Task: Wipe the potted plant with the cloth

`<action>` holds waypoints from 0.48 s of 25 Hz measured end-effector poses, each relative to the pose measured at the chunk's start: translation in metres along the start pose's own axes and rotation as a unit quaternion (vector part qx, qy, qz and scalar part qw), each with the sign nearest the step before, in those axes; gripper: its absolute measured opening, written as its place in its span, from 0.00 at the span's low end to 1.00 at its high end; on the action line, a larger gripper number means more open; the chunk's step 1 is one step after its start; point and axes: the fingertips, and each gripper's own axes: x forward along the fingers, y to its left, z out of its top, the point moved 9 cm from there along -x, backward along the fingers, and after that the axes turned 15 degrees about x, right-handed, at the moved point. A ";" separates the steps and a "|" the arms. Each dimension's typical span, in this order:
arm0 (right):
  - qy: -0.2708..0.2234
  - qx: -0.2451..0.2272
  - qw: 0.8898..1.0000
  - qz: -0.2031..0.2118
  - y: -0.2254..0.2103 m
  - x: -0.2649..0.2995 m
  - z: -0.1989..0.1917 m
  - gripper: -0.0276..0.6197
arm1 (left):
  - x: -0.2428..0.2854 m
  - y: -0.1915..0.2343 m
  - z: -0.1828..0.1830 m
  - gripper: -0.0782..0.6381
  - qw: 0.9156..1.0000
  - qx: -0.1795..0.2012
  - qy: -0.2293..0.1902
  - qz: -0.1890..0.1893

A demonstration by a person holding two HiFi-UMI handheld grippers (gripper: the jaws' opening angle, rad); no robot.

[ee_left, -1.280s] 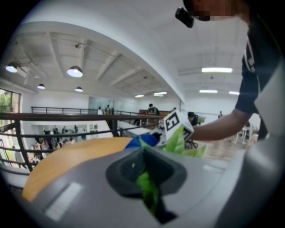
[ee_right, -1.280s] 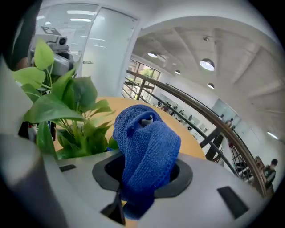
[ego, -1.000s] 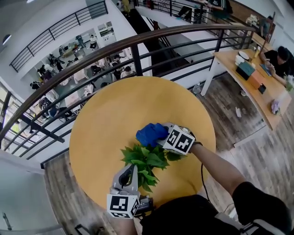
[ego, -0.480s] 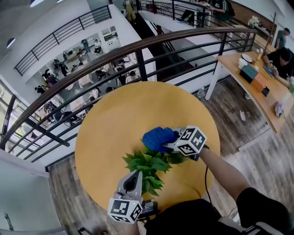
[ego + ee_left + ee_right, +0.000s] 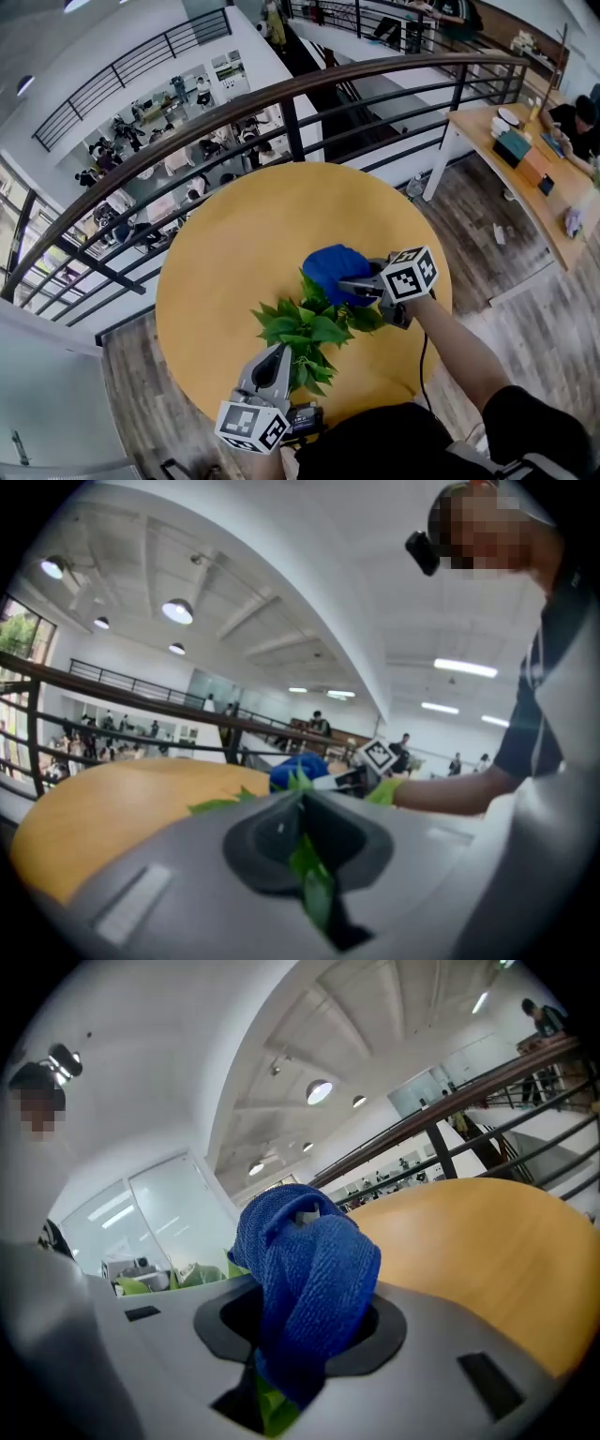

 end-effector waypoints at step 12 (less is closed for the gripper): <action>0.042 0.027 0.997 0.053 0.009 -0.005 -0.018 0.29 | -0.006 -0.001 0.008 0.11 1.000 -0.017 -0.008 -0.012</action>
